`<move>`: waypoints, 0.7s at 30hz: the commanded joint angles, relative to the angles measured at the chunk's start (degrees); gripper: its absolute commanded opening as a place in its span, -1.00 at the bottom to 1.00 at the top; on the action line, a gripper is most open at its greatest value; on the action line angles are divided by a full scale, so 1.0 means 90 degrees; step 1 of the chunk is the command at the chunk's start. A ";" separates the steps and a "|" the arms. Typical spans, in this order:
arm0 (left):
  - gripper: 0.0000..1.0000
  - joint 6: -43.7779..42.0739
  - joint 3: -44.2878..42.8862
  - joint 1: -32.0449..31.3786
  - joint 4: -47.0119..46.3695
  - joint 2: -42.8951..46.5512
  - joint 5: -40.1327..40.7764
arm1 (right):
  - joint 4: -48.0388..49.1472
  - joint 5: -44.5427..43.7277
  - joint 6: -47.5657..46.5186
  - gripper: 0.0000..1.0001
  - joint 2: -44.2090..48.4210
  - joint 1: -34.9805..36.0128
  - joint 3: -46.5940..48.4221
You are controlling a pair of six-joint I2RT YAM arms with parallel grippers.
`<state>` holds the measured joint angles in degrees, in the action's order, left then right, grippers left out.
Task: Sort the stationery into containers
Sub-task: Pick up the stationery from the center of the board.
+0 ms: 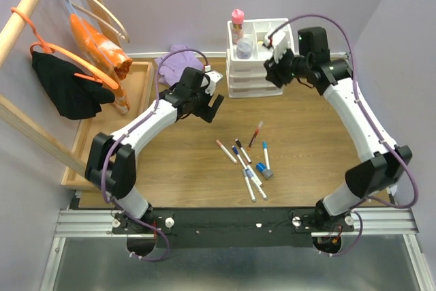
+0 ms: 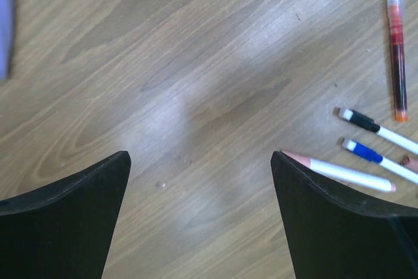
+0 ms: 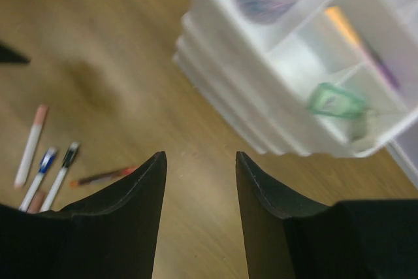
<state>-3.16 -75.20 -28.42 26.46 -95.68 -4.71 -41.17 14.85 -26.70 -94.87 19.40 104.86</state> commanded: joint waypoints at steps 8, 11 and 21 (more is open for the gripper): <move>0.95 -0.0265 0.1773 0.0209 -0.0244 0.2027 0.0269 | -0.1559 0.0704 -0.0064 0.09 0.0044 0.1212 -0.2665; 0.95 -0.0196 0.1968 0.0209 -0.0293 0.2115 0.0308 | -0.1325 0.0411 0.0778 0.14 0.0169 0.1515 -0.3358; 0.95 -0.0216 0.2164 0.0219 -0.0459 0.2232 0.0357 | -0.1500 0.0147 0.1589 0.18 -0.0220 0.1858 -0.3809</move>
<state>-5.13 -56.47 -26.57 24.36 -77.76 -2.87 -54.17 19.03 -17.82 -94.24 34.41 70.83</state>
